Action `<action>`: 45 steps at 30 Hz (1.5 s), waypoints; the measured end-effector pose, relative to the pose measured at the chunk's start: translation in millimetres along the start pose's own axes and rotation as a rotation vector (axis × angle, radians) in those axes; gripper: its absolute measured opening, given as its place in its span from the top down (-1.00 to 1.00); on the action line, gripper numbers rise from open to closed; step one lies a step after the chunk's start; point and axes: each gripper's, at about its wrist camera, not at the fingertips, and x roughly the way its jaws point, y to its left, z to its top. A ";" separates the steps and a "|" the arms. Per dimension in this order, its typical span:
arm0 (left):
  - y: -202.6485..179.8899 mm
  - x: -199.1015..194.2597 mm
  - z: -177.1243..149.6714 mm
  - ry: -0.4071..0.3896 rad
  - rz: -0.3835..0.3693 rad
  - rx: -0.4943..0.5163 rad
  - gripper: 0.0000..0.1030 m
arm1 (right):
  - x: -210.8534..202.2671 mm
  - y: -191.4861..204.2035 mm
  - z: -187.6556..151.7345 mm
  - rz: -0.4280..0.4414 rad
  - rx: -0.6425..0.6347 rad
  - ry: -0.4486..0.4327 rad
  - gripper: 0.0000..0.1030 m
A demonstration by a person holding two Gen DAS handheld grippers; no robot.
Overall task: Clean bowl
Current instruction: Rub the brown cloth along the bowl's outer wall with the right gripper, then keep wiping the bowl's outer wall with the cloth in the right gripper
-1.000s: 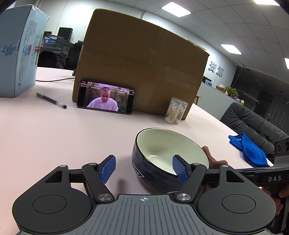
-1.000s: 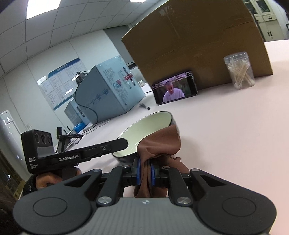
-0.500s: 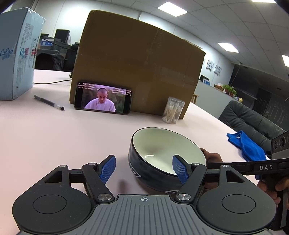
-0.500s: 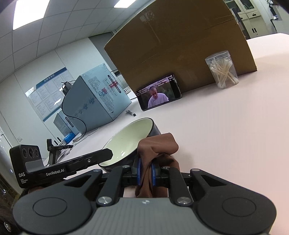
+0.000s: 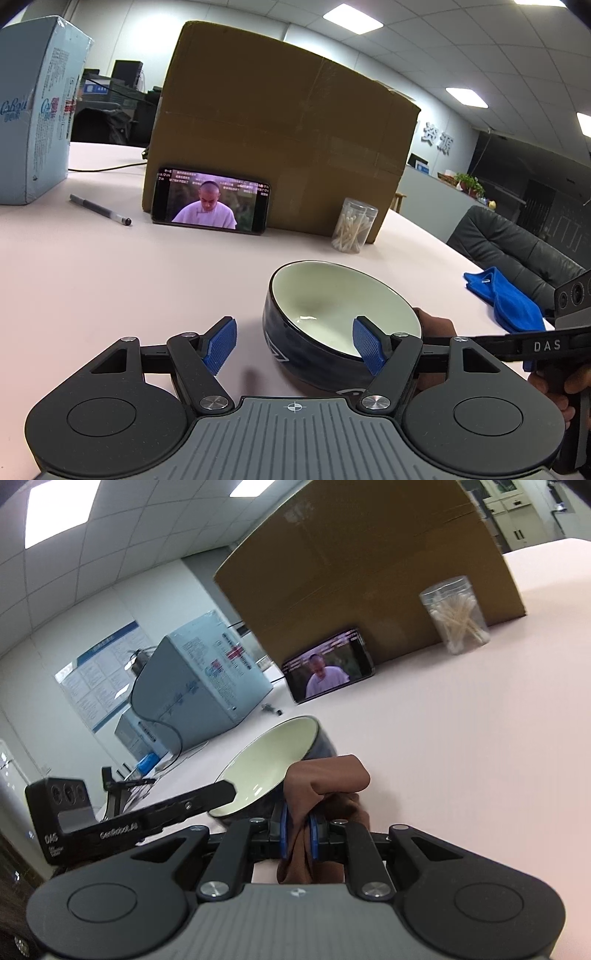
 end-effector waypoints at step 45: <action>1.9 2.4 0.1 0.006 -0.007 -0.007 -0.37 | -5.0 -8.3 -0.3 0.019 0.072 -0.028 0.70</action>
